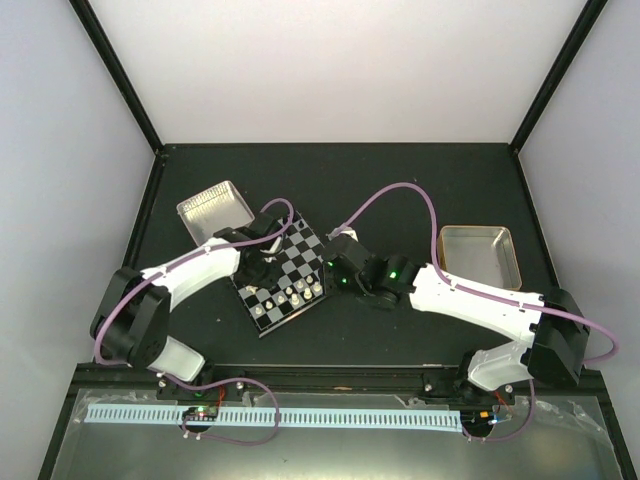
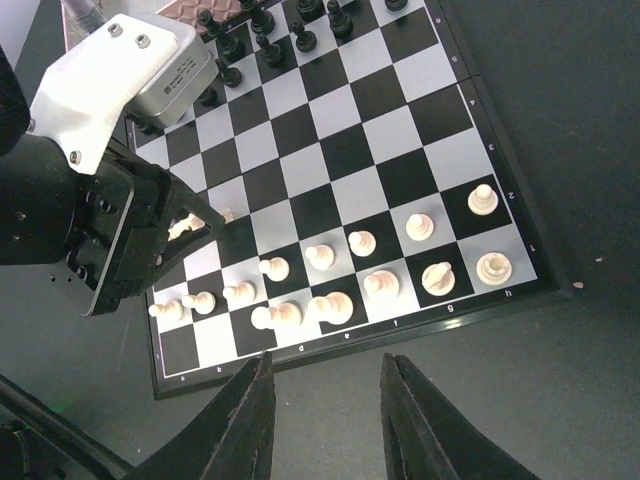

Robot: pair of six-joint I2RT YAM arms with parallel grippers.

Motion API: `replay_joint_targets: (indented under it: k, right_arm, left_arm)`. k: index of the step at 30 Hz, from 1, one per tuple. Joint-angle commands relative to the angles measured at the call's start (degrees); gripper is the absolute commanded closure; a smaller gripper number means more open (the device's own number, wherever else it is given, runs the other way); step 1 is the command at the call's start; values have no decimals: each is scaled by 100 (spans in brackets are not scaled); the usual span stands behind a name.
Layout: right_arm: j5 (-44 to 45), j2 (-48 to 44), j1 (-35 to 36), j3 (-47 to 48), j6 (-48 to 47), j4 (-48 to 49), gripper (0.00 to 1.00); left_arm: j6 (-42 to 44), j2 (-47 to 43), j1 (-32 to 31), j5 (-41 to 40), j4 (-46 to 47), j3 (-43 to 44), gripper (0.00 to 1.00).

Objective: Set up the chess pieces on the board
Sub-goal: Pick up the chess piece from the chessboard.

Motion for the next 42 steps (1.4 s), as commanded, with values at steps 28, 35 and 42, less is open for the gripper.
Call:
replay_joint_targets:
  k: [28, 35, 42]
  right_arm:
    - [18, -301, -21, -210, 139, 312, 70]
    - [-646, -702, -324, -476, 45, 817, 66]
    - [-2109, -1236, -843, -627, -85, 1508, 49]
  left_arm:
    - [198, 353, 31, 363, 63, -85, 87]
    - [385, -608, 21, 861, -14, 191, 87]
    - [958, -2000, 8, 2846, 373, 383, 86]
